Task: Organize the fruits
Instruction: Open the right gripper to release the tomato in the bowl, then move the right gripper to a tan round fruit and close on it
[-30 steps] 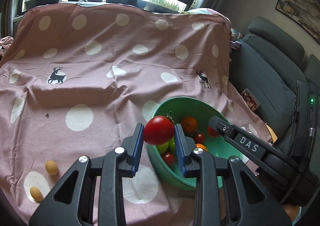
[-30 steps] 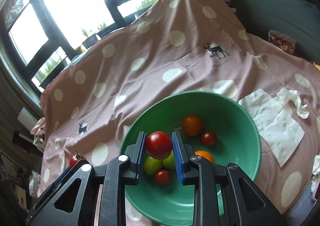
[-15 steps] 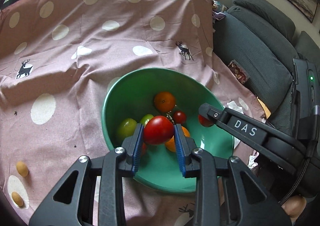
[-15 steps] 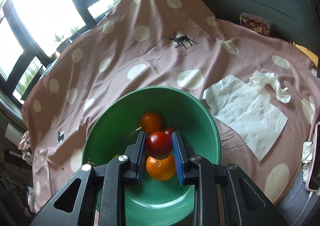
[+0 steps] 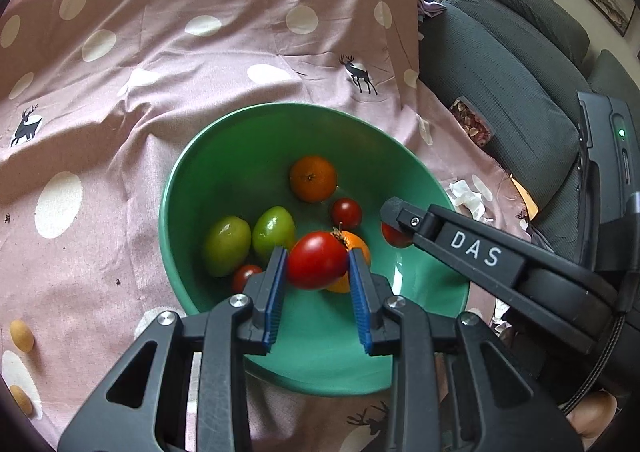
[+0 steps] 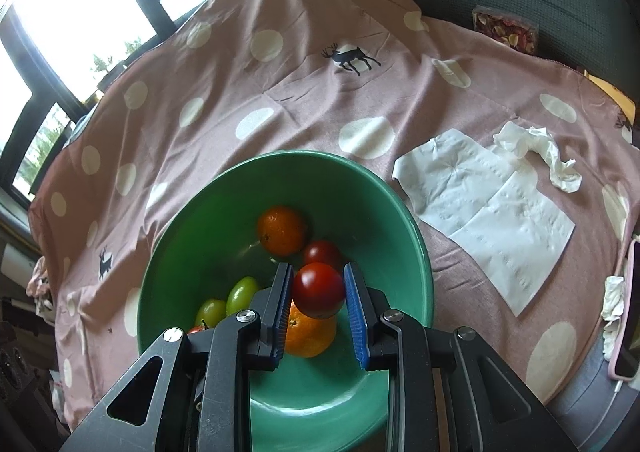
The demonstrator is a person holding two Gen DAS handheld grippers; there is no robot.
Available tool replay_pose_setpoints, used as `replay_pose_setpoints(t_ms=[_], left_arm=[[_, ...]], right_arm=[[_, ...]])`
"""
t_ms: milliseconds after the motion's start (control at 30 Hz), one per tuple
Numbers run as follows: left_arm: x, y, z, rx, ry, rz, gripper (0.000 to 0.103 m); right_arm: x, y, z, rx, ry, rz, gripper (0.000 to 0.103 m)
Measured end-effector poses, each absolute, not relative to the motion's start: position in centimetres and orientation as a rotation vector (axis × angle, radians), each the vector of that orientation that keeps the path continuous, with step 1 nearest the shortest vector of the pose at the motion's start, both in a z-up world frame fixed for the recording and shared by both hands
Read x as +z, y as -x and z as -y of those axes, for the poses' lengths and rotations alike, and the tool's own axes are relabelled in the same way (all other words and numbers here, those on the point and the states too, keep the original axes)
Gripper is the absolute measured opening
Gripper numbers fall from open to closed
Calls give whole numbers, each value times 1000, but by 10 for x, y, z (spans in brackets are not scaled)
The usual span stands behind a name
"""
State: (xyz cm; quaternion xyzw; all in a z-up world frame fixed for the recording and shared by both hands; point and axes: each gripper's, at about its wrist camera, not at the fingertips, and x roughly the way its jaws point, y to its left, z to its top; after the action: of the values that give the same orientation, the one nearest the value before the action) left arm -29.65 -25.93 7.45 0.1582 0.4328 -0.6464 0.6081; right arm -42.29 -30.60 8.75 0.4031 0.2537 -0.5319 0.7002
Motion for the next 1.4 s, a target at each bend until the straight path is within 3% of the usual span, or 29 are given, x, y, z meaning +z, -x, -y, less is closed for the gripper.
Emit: replay_pose_setpoints(t_ms=[400, 533, 767, 900, 1033, 1133, 1400], left_arm=[[75, 296, 258, -1502, -350, -1011, 30], [81, 293, 251, -1512, -317, -1004, 43], [99, 283, 232, -1489, -275, -970, 54], [112, 272, 212, -1453, -251, -941, 62], [125, 246, 181, -1363, -199, -905, 66], [130, 217, 150, -1240, -146, -873, 71], [100, 151, 87, -909, -174, -907, 72]], right_arm=[[87, 422, 306, -1181, -897, -569, 28], [88, 421, 306, -1180, -895, -574, 28], [95, 415, 301, -1180, -854, -582, 28], [100, 411, 297, -1173, -827, -579, 40], [109, 403, 290, -1165, -789, -574, 43], [114, 392, 284, -1108, -768, -561, 57], [128, 345, 259, -948, -673, -573, 58]])
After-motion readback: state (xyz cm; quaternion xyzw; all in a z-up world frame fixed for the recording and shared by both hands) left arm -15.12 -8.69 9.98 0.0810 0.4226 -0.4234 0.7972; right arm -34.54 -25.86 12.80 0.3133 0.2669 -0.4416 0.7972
